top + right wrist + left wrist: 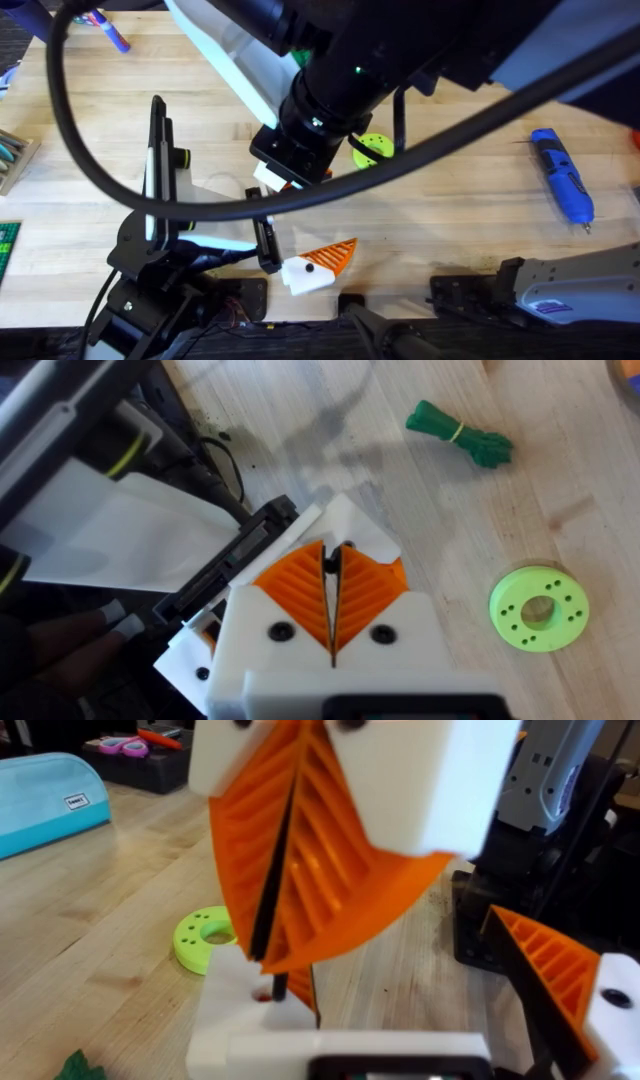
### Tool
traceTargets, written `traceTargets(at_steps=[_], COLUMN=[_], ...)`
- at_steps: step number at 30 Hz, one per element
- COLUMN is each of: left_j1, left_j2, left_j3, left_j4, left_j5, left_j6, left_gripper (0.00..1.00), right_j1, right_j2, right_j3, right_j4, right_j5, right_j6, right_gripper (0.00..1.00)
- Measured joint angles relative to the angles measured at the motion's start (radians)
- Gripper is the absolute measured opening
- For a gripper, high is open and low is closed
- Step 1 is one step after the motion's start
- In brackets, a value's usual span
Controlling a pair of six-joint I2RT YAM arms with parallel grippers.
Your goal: Pick up the gripper from the table and insert it into the empty holder that is missing its gripper. Then pick up a screw, insert it into the mounting hole, and use the screwdriver to tighten it. Finally, clean up the table by picking up the vegetable and placing it into the bucket.
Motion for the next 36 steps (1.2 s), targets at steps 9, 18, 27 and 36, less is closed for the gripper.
traceTargets(at_steps=[9, 18, 27, 36], left_j1=[0.0, 0.0, 0.0, 0.0], left_j2=[0.0, 0.0, 0.0, 0.0], left_j3=[0.0, 0.0, 0.0, 0.0], left_j4=[0.0, 0.0, 0.0, -0.001], left_j5=[-0.001, -0.001, -0.001, -0.001], left_j6=[-0.01, -0.01, -0.01, -0.01], left_gripper=[0.992, 0.992, 0.992, 0.992], right_j1=[0.0, 0.0, 0.0, 0.0], right_j2=[-0.004, -0.024, -0.023, -0.022], right_j3=[0.001, 0.002, 0.003, 0.003], right_j4=[-0.008, -0.007, -0.004, -0.004], right_j5=[0.044, 0.059, 0.034, 0.033], right_j6=[-0.001, -0.001, 0.0, -0.001], right_gripper=[0.007, 0.007, 0.007, 0.007])
